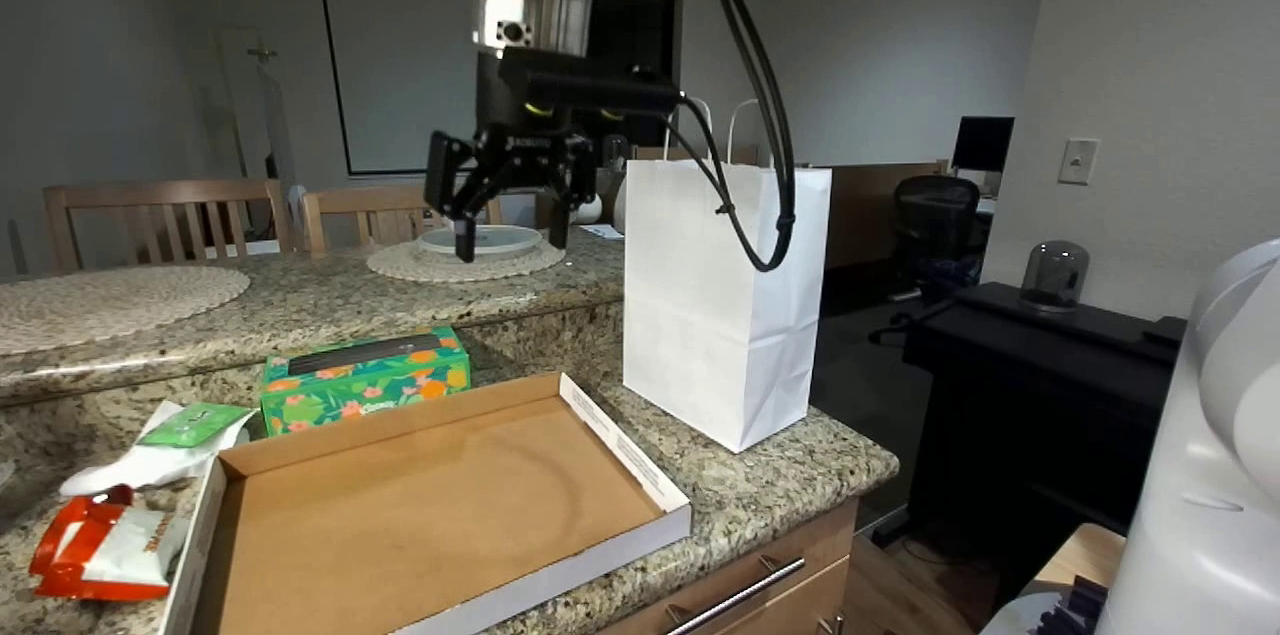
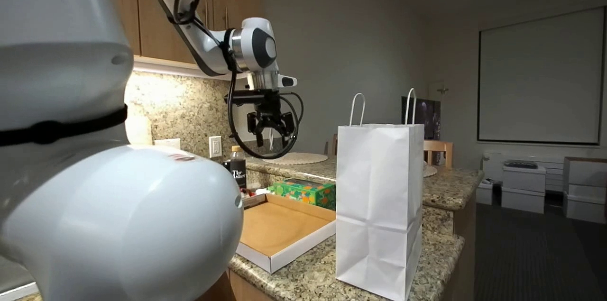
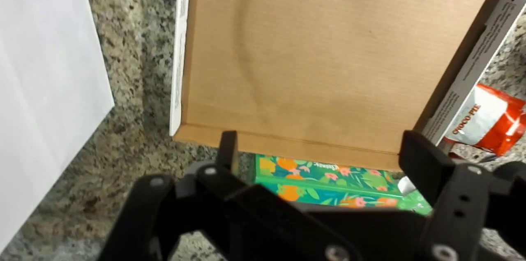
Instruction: Place the black socks inside the white paper bag
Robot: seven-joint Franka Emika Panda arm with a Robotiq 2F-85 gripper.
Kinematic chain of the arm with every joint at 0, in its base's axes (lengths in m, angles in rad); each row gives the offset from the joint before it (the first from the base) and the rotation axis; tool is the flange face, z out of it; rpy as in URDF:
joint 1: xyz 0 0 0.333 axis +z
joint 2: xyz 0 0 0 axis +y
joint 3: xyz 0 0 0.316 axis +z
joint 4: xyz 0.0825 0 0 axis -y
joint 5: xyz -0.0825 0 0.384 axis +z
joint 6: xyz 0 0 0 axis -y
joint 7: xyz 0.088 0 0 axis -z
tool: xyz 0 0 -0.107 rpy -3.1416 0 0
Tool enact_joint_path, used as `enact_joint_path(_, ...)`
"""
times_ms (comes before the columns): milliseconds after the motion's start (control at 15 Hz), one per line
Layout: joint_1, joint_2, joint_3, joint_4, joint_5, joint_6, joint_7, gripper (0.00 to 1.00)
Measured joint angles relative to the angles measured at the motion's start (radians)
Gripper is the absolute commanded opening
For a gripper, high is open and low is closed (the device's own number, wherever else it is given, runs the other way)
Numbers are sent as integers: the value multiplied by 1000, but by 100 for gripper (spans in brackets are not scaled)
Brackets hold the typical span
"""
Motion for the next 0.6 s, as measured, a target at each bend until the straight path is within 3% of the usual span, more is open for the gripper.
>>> enact_joint_path(267,-6,52,-6,3,11,-11,161,100)
enact_joint_path(600,-6,57,-7,6,13,-13,183,100)
